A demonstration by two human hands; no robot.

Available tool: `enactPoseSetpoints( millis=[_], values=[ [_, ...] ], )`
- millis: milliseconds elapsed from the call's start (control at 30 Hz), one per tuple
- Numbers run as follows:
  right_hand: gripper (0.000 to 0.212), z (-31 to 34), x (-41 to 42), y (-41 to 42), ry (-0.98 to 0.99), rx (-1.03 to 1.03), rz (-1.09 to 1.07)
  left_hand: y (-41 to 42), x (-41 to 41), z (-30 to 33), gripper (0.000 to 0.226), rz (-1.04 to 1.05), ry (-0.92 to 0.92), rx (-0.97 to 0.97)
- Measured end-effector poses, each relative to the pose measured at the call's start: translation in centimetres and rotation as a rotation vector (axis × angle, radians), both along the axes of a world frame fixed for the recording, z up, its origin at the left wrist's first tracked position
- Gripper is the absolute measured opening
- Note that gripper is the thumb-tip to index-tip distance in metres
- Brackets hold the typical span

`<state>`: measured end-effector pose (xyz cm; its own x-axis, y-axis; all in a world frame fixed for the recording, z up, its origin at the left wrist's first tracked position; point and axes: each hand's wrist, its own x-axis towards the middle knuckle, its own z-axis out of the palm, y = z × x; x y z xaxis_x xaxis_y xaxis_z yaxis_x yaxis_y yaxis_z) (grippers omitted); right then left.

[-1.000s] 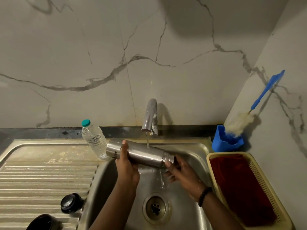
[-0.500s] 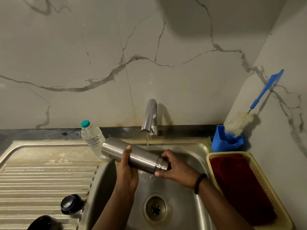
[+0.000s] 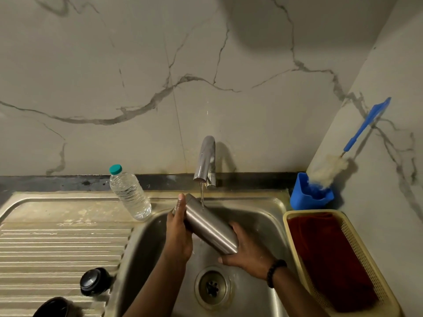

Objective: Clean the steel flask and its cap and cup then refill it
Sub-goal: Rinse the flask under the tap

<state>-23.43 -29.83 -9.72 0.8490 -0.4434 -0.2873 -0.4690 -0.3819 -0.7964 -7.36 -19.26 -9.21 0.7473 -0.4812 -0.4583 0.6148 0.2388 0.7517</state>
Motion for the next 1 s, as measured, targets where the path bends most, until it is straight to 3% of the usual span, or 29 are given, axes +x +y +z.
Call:
enactPoseSetpoints(
  millis=[100,200,300,367,467,600,667,800,900,1000],
  values=[
    [0.081,-1.3,0.6,0.8,-0.049,-0.142,-0.093,-0.3,-0.8,0.6,0.084,0.001,-0.073,0.065],
    [0.077,-2.3,1.8,1.4,-0.082,-0.402,-0.183,-0.8,-3.6,0.6,0.082,-0.173,-0.208,0.18],
    [0.072,-2.3,2.2,1.5,-0.135,-0.608,-0.201,-1.0,-5.4,0.7,0.075,-0.22,-0.2,0.198],
    [0.078,-1.4,1.9,1.2,-0.157,-0.399,-0.141,-1.1,-4.8,0.8,0.07,-0.161,-0.151,0.176],
    [0.077,0.9,1.2,0.3,-0.155,0.197,-0.064,-0.6,-3.6,0.7,0.072,-0.124,-0.061,0.077],
    [0.075,0.8,1.1,0.1,-0.159,0.217,-0.013,-0.1,-2.6,1.1,0.084,-0.137,-0.1,0.049],
    [0.079,-0.7,0.9,0.5,-0.189,0.031,-0.084,-0.1,-1.1,1.7,0.088,-0.073,-0.117,0.079],
    [0.098,-2.9,0.9,1.8,-0.17,-0.758,-0.21,-0.1,1.3,2.4,0.106,0.087,-0.053,0.171],
    [0.106,-2.1,1.9,3.2,-0.162,-0.908,-0.227,-0.9,-1.1,2.0,0.111,0.163,0.033,0.153],
    [0.099,-1.7,2.7,3.5,-0.186,-1.059,-0.193,-1.5,-4.9,1.6,0.117,0.064,0.171,0.083]
  ],
)
